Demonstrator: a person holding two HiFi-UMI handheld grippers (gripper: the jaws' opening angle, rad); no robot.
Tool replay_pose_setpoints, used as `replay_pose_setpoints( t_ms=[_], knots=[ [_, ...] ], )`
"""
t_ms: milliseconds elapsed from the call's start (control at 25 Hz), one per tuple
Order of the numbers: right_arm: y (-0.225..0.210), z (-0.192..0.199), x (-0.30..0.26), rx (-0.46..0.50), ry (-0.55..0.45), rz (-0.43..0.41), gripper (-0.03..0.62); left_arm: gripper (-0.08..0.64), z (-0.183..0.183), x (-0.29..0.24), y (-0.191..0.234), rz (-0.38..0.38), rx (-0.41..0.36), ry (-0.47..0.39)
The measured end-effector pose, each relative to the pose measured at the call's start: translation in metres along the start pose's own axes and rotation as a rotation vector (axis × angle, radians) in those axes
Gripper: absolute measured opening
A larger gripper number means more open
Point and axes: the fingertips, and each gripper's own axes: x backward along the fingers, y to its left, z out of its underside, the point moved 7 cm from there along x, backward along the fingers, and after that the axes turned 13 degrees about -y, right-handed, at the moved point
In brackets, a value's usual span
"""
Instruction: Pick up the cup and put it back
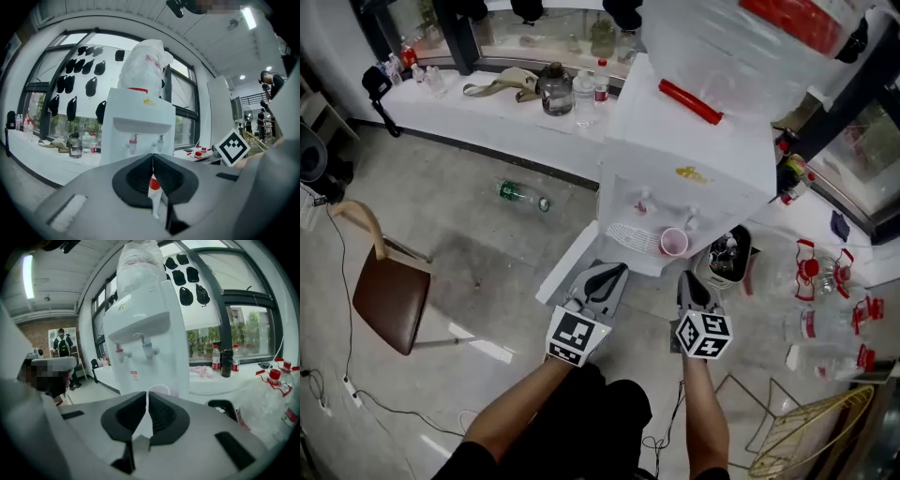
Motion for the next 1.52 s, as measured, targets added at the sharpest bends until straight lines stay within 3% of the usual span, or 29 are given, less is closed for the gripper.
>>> replay_pose_setpoints(
  t_ms=[200, 400, 560, 800, 1240, 1520],
  knots=[
    [0.045, -0.062, 0.065, -0.073, 0.087, -0.018, -0.003, 0.006, -0.097, 0.033, -0.034, -0.062, 0.032, 0.067],
    [0.086, -0.159, 0.153, -0.112, 0.106, -0.020, -0.003, 0.006, -0.217, 0.080, -0.084, -0.129, 0.058, 0.087],
    [0.118, -0.238, 0.228, -0.094, 0.097, -0.028, -0.003, 0.006, -0.305, 0.123, -0.126, -0.161, 0.072, 0.077],
    [0.160, -0.326, 0.329, -0.099, 0.042, -0.025, -0.005, 0.006, -0.400, 0.179, -0.183, -0.151, 0.075, 0.059],
    [0.238, -0.418, 0.437, -0.054, -0.138, -0.009, -0.005, 0.006, -0.500, 0.246, -0.208, -0.083, 0.034, -0.044],
    [0.266, -0.430, 0.451, -0.048, -0.185, 0.014, -0.005, 0.006, -0.513, 0.265, -0.205, -0.030, 0.029, -0.043]
  ],
)
